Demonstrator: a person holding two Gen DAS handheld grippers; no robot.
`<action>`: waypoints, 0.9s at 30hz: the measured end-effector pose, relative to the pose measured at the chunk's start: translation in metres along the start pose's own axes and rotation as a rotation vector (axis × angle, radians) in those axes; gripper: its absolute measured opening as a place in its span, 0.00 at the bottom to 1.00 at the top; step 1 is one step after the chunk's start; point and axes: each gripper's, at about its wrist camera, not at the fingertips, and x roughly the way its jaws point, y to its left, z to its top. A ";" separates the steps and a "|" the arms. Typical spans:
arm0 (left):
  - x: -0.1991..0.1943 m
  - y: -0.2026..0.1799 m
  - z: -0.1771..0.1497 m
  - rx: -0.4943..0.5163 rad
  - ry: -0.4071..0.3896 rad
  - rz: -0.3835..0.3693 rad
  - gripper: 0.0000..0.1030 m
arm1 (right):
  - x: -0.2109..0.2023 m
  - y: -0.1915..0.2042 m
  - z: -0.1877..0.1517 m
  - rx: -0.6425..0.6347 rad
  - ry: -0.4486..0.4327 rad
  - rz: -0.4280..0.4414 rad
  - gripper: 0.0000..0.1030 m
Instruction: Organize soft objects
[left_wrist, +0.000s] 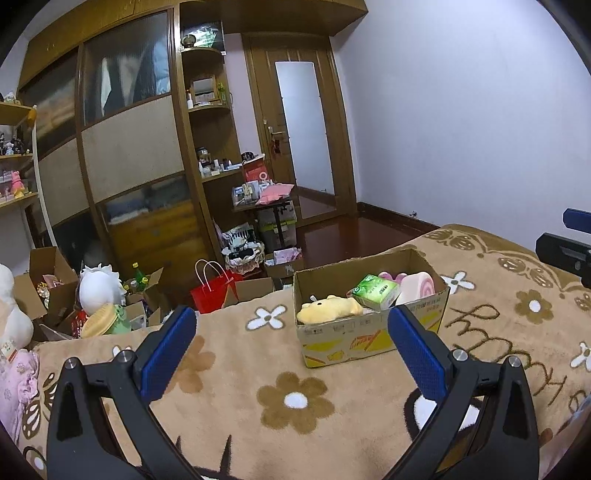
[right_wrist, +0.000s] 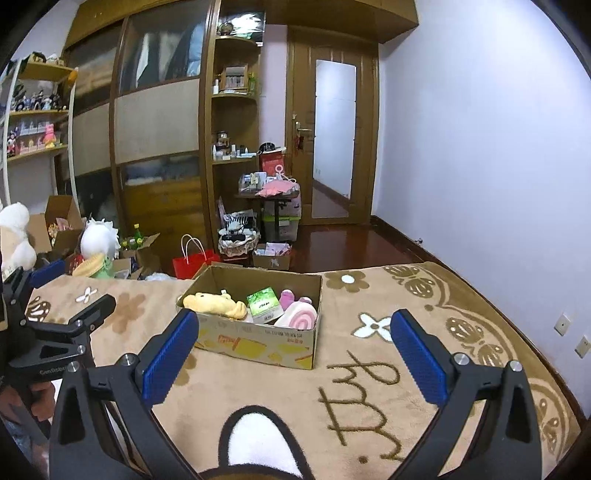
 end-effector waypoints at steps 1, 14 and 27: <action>0.000 0.000 -0.001 -0.001 0.001 0.001 1.00 | 0.000 0.000 -0.001 0.000 0.002 0.001 1.00; 0.002 0.001 -0.003 0.000 0.007 0.009 1.00 | 0.002 -0.001 -0.002 0.004 0.001 -0.007 1.00; 0.003 0.003 -0.006 0.002 0.010 0.005 1.00 | 0.002 -0.004 -0.002 0.008 0.000 -0.014 1.00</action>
